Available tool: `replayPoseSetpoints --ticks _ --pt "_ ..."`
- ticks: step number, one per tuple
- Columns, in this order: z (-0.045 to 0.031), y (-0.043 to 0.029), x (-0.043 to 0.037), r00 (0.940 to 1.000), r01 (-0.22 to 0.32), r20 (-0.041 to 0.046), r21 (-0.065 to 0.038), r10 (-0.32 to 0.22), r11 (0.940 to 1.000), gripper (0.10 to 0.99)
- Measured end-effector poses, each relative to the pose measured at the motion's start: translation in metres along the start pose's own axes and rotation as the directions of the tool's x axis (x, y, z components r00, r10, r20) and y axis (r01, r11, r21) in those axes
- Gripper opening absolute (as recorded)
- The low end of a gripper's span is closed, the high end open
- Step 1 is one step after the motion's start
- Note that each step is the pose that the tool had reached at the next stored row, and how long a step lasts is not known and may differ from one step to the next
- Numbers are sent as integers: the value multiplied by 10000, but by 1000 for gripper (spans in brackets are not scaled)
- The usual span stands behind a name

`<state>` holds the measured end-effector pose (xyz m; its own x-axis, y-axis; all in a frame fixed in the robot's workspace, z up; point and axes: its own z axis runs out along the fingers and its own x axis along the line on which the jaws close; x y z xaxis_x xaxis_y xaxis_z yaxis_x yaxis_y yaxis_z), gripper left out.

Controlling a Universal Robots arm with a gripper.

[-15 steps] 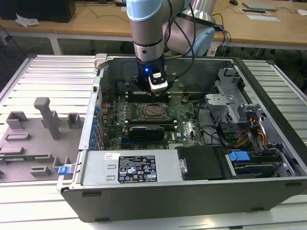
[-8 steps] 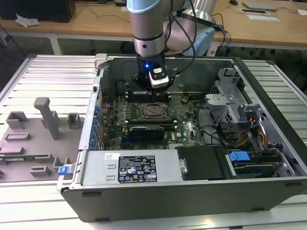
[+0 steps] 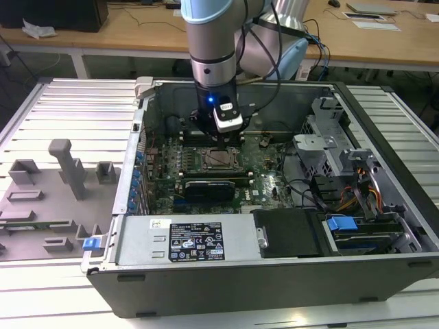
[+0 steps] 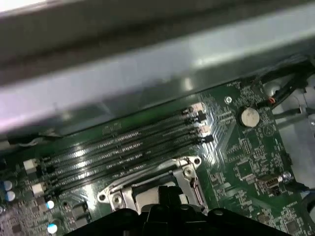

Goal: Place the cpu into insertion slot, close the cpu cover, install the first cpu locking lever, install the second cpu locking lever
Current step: 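Install the first cpu locking lever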

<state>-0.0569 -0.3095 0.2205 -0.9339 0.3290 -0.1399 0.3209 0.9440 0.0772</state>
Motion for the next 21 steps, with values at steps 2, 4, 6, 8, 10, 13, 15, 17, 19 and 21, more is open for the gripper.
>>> replayPoseSetpoints --ticks 2,4,6,8,10,13,15,17,19,21 --pt "0 -1 0 10000 -1 0 1 1 10000 106" --pt "2 0 -3 9999 -3 -158 55 4 10000 106" --pt "6 3 -12 9985 -9 -548 192 19 9998 106" --pt "5 3 -13 9981 -11 -623 220 25 9998 106" --pt "6 3 -13 9981 -7 -624 225 21 9997 106" --pt "6 3 -14 9976 335 -620 263 -318 9991 106" --pt "7 3 -13 9960 655 -622 284 -636 9974 106" --pt "7 3 -12 9938 942 -620 325 -921 9950 106" --pt "8 3 -13 9906 1250 -609 418 -1224 9913 106" --pt "10 5 -19 9842 1685 -622 411 -1658 9848 106"
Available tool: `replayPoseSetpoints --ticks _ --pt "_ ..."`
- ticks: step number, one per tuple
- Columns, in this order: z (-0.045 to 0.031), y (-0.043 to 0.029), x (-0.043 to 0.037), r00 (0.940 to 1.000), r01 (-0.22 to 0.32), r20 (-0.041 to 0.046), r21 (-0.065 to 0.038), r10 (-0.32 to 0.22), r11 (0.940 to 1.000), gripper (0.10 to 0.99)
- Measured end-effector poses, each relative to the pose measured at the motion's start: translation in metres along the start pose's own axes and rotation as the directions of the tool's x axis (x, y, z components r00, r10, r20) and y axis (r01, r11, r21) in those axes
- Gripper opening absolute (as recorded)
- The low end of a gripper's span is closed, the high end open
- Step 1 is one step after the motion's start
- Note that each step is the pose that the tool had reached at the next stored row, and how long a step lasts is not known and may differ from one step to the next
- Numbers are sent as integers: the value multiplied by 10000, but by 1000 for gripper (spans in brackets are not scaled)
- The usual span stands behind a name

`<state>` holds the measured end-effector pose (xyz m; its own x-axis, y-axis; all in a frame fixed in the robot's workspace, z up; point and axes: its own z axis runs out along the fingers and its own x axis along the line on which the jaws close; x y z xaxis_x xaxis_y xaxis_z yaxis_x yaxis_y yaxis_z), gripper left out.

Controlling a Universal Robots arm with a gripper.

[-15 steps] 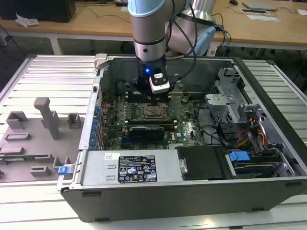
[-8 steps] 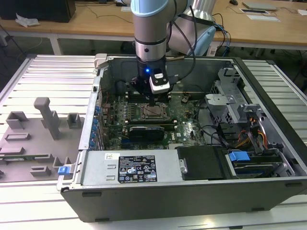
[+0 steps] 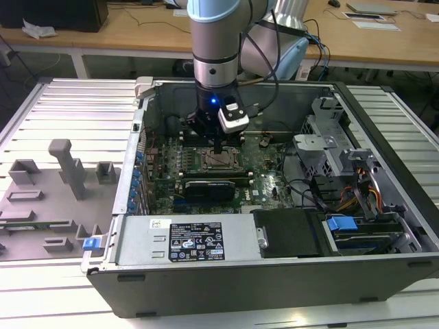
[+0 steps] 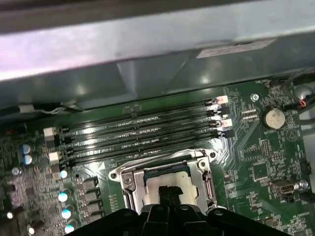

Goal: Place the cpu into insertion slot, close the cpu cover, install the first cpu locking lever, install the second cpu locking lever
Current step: 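Install the first cpu locking lever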

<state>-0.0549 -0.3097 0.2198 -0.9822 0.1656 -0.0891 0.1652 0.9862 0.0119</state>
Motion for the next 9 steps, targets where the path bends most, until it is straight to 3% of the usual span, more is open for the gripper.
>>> replayPoseSetpoints --ticks 3,6,9 --pt "11 5 -31 9977 671 -19 -39 -672 9977 106" --pt "10 -30 -37 9970 773 -35 128 -772 9969 106" --pt "11 -58 -42 9966 828 -32 157 -827 9964 106"
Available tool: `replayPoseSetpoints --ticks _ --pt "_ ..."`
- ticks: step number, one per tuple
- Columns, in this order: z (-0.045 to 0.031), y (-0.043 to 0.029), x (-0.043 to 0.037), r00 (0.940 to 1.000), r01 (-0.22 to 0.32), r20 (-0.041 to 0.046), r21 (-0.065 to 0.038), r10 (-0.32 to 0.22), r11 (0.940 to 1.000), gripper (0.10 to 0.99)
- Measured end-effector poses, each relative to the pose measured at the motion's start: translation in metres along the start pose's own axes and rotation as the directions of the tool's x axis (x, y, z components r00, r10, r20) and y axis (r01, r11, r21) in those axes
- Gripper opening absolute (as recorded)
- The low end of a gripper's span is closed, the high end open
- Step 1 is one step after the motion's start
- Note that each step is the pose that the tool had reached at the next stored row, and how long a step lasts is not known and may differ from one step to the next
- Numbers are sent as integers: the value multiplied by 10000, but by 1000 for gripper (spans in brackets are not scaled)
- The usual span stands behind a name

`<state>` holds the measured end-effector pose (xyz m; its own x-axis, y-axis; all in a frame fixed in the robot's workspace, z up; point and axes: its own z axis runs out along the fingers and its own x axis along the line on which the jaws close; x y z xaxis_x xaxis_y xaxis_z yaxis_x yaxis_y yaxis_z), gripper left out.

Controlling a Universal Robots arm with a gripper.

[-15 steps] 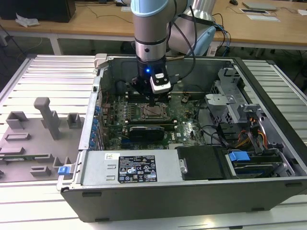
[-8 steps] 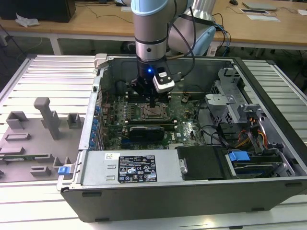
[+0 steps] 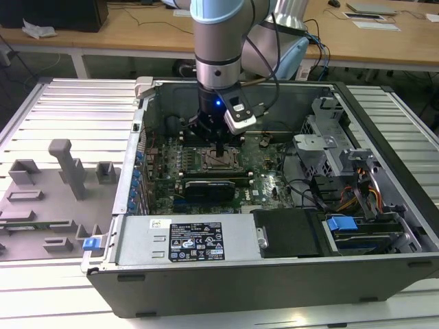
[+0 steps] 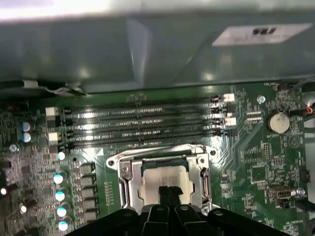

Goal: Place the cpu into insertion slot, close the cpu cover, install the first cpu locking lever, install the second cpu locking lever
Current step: 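Install the first cpu locking lever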

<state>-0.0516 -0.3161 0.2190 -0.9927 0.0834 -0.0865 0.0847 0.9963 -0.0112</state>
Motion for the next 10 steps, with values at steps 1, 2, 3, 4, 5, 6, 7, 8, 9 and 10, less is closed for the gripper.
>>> replayPoseSetpoints --ticks 1,2,3,4,5,6,7,8,9,10 --pt "-1 -5 -1 10000 28 1 -2 -28 10000 106" --pt "-10 -7 -1 10000 54 -1 -1 -54 10000 106" --pt "-22 -7 -2 10000 56 0 -4 -56 10000 106" --pt "-48 -8 -4 10000 61 0 -4 -61 10000 106" --pt "-70 -8 -6 10000 62 0 -4 -62 10000 106" --pt "-90 -8 -8 10000 64 1 -4 -64 10000 106" --pt "-115 -8 -11 10000 64 0 -5 -64 10000 106" --pt "-134 -9 -12 10000 63 1 -5 -63 10000 106" --pt "-135 -8 -12 10000 63 2 -6 -63 10000 106" --pt "-135 -8 -12 10000 64 2 -6 -64 10000 106"
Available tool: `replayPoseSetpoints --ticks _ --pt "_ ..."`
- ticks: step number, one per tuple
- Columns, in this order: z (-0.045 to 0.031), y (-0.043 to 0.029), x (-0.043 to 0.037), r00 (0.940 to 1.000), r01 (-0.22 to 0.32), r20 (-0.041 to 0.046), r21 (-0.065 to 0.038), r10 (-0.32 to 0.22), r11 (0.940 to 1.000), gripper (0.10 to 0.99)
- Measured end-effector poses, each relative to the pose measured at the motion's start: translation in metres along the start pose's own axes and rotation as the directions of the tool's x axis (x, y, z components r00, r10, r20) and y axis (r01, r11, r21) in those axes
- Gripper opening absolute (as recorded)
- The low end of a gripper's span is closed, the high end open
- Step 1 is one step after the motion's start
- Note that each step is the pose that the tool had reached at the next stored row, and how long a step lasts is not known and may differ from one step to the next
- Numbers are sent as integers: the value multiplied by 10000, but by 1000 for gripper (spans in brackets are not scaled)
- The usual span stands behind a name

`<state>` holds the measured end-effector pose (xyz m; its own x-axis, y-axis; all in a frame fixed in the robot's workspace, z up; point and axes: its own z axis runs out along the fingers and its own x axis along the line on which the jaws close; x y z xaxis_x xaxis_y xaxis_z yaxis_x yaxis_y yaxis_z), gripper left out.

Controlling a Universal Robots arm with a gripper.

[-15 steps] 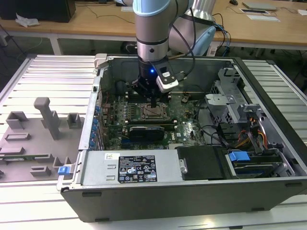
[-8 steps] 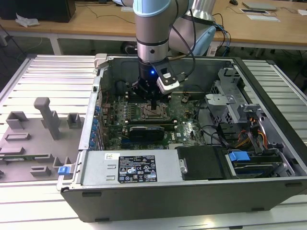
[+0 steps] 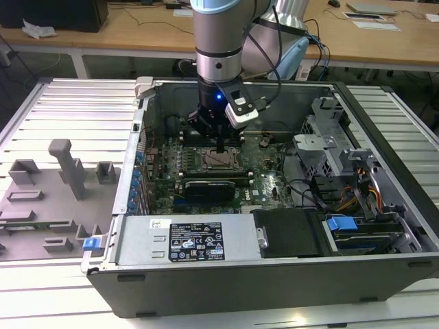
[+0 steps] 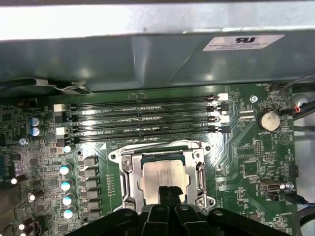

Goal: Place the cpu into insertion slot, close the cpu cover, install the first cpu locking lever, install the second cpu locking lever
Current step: 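Install the first cpu locking lever, then install the second cpu locking lever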

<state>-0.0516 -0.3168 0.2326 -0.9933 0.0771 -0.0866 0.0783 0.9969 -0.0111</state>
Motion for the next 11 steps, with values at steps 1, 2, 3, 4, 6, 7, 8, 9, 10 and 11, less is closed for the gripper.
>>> replayPoseSetpoints --ticks 1,2,3,4,6,7,8,9,10,11 --pt "0 0 0 10000 0 0 0 0 10000 106" --pt "-1 0 0 10000 0 -1 0 0 10000 106" --pt "-2 0 0 10000 0 -1 1 0 10000 106" --pt "-3 0 0 10000 0 -1 2 0 10000 106" --pt "-4 0 0 10000 0 -1 1 0 10000 106" --pt "-4 0 0 10000 0 -1 2 0 10000 106" --pt "-5 0 0 10000 0 -1 1 0 10000 106" --pt "-5 0 0 10000 0 -1 2 0 10000 106" --pt "-5 0 0 10000 0 -1 1 0 10000 106" --pt "-6 0 0 10000 0 -1 2 0 10000 106"
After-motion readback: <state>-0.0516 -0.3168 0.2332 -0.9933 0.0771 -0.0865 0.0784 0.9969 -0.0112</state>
